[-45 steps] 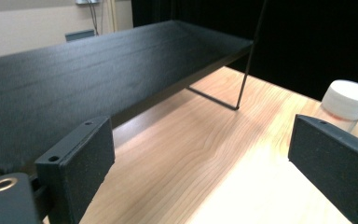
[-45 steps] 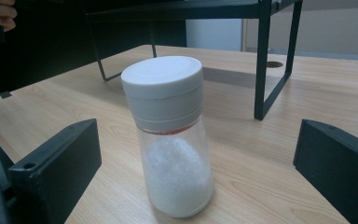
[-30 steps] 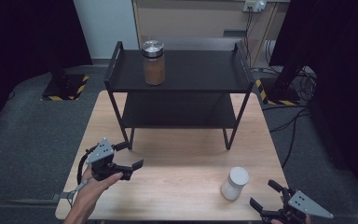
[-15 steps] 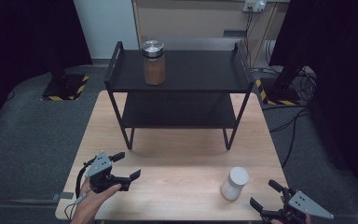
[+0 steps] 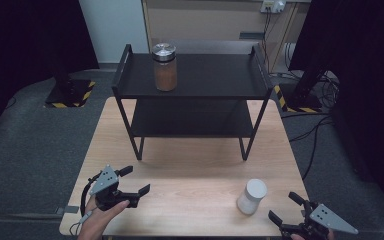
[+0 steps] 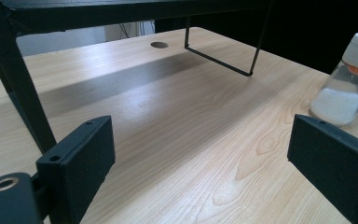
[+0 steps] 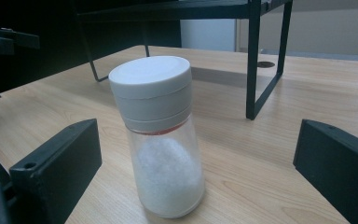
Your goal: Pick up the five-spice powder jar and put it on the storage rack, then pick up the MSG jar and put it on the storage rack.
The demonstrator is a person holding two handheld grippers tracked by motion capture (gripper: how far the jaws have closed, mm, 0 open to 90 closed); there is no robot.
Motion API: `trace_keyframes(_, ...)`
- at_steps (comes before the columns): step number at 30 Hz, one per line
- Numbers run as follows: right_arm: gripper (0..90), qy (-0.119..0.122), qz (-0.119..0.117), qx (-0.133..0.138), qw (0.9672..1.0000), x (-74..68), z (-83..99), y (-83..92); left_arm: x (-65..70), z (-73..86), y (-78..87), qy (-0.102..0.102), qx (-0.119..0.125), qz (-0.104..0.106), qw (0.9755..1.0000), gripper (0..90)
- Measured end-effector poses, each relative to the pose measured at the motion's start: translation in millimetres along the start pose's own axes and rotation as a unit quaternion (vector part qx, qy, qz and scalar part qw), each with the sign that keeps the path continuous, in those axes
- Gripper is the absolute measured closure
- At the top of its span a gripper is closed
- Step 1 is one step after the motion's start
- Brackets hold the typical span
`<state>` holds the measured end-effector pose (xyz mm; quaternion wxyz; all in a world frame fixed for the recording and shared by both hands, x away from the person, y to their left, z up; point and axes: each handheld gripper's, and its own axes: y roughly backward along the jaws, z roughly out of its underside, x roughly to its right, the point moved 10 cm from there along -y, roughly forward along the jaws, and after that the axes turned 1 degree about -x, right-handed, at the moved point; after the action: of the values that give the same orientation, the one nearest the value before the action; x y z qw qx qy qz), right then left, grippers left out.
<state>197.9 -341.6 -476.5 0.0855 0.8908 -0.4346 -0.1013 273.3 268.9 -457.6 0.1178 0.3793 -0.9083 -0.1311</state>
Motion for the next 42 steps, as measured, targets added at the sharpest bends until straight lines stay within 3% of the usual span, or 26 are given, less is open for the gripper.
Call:
trace_keyframes(8, 1.5, -0.001, 0.001, -0.004, 1.0000, 0.0, 1.7, -0.9, -3.3, 4.4, 2.0, 0.003, -0.003, -0.006, 1.0000, 6.1)
trace_keyframes(18, 1.2, 0.000, -0.002, -0.004, 1.0000, -1.1, 1.4, -0.2, -1.7, -0.5, 4.7, -0.007, 0.001, -0.008, 0.9999, 6.0)
trace_keyframes(42, 1.0, 0.021, -0.016, -0.008, 0.9996, 2.6, -17.7, -15.0, -2.6, -4.3, 9.4, -0.013, 0.008, -0.009, 0.9998, 5.6)
